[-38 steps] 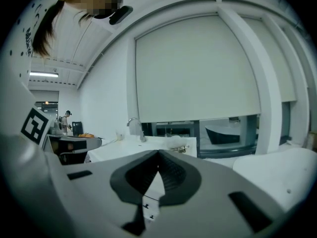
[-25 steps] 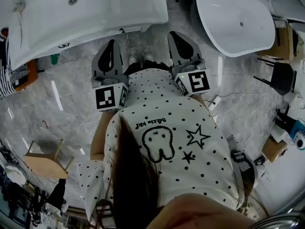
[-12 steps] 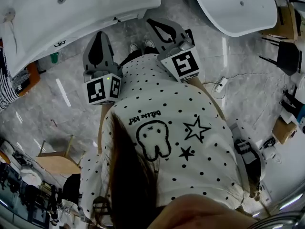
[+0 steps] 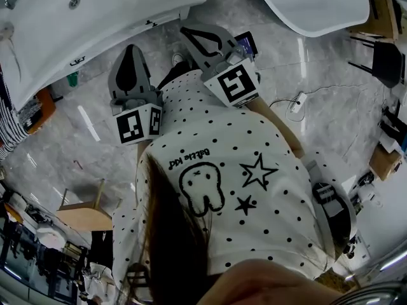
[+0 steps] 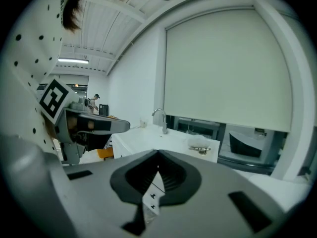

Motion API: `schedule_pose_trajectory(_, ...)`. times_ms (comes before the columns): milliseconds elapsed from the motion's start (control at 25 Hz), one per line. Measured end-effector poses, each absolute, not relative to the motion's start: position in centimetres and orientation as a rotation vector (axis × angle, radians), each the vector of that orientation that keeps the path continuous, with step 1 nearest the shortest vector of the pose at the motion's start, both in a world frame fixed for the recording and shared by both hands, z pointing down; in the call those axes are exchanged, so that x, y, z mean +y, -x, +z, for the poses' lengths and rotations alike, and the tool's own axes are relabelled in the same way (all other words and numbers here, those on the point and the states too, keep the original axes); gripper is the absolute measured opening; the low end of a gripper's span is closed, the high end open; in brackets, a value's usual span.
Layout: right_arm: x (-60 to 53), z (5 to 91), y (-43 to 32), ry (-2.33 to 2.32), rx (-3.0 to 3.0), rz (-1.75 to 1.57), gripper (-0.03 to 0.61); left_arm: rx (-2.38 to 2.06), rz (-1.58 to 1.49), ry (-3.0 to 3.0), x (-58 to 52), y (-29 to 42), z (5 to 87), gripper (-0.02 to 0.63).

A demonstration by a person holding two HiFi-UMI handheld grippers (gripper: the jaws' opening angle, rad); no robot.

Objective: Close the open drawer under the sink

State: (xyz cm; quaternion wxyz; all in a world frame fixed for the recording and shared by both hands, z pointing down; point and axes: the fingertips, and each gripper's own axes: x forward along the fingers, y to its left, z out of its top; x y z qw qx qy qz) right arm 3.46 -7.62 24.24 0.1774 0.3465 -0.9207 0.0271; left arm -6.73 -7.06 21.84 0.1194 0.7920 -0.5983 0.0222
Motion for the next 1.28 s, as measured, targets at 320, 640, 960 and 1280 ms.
schedule_pose_trajectory(320,-7.46,24.31,-3.15,-0.957,-2.609,0.065,0.012,-1.759,0.049,-2.29,-6.88,7.21,22.01,0.005)
schedule_pose_trajectory(640,-7.39,24.47,-3.18,-0.97,-2.6,0.067,0.012,-1.751,0.032,-2.28,-6.83,7.5,22.21,0.005)
schedule_pose_trajectory(960,-7.48,24.46,-3.37,-0.984,-2.597,0.081,0.012,-1.744,0.023,-2.278,-6.84,7.63,22.17,0.005)
schedule_pose_trajectory(1280,-7.39,24.7,-3.59,-0.985,-2.596,0.087,0.012,-1.747,0.008,-2.264,-6.66,7.71,22.36,0.005)
